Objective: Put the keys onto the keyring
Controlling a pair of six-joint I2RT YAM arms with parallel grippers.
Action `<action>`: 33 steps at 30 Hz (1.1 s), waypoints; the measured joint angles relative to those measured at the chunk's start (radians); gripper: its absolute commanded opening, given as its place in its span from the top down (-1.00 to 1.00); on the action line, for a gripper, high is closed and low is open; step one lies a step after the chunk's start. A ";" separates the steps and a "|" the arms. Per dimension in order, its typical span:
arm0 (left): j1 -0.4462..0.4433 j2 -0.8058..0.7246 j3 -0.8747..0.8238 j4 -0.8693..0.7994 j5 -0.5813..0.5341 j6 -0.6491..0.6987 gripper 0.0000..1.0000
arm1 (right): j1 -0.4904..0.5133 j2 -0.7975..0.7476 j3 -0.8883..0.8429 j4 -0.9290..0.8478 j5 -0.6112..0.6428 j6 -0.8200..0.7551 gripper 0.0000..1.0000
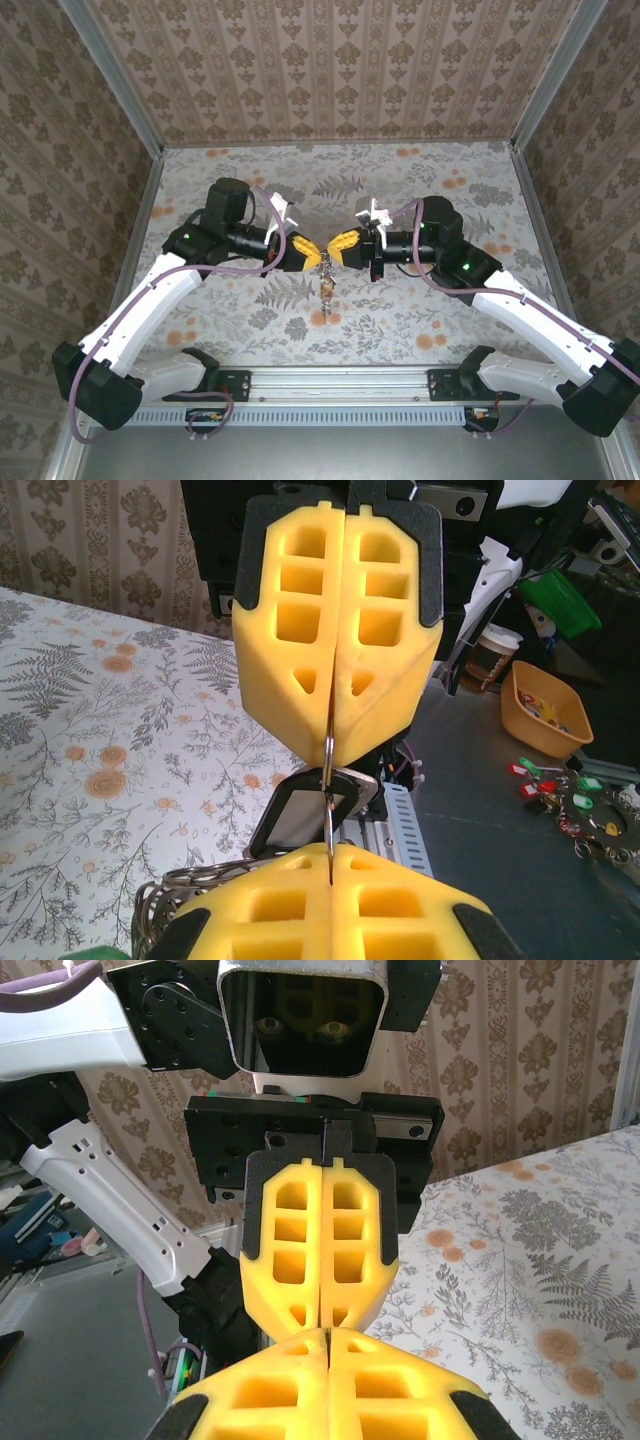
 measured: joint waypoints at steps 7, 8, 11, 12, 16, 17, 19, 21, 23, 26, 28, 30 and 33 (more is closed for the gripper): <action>0.000 0.000 0.000 0.000 0.001 0.000 1.00 | 0.003 0.000 0.000 0.000 -0.002 -0.003 1.00; 0.000 0.000 0.000 0.001 0.001 0.000 1.00 | 0.003 0.000 0.000 0.000 -0.002 -0.003 1.00; 0.000 0.000 0.000 0.001 0.001 0.000 1.00 | 0.003 0.000 0.000 0.000 -0.006 -0.003 1.00; 0.000 0.000 0.000 0.001 0.002 0.000 1.00 | 0.003 0.000 0.000 0.000 -0.008 -0.003 1.00; 0.000 0.000 0.000 0.001 0.007 0.000 1.00 | 0.003 0.000 0.000 0.000 -0.014 -0.003 1.00; 0.000 0.000 0.000 0.001 0.008 0.000 1.00 | 0.003 0.000 0.000 0.000 -0.016 -0.002 1.00; 0.000 0.000 0.000 0.001 0.010 0.000 1.00 | 0.003 0.000 0.000 0.000 -0.020 -0.002 1.00; 0.000 0.000 0.000 0.002 0.011 0.000 1.00 | 0.004 0.000 0.000 0.000 -0.025 -0.002 1.00; 0.000 0.000 0.000 0.002 0.013 0.000 1.00 | 0.005 0.000 0.000 0.000 -0.028 -0.002 1.00; 0.000 0.000 0.000 0.002 0.015 0.000 1.00 | 0.006 0.000 0.000 0.000 -0.029 -0.003 1.00; 0.000 0.000 0.000 0.002 0.015 -0.001 1.00 | 0.006 0.001 0.000 0.000 -0.029 -0.003 1.00; 0.000 0.000 0.000 0.002 0.016 0.000 1.00 | 0.006 0.001 0.000 0.000 -0.029 -0.003 1.00; 0.000 0.000 0.000 0.003 0.019 -0.001 1.00 | 0.006 0.001 0.000 0.000 -0.028 -0.003 1.00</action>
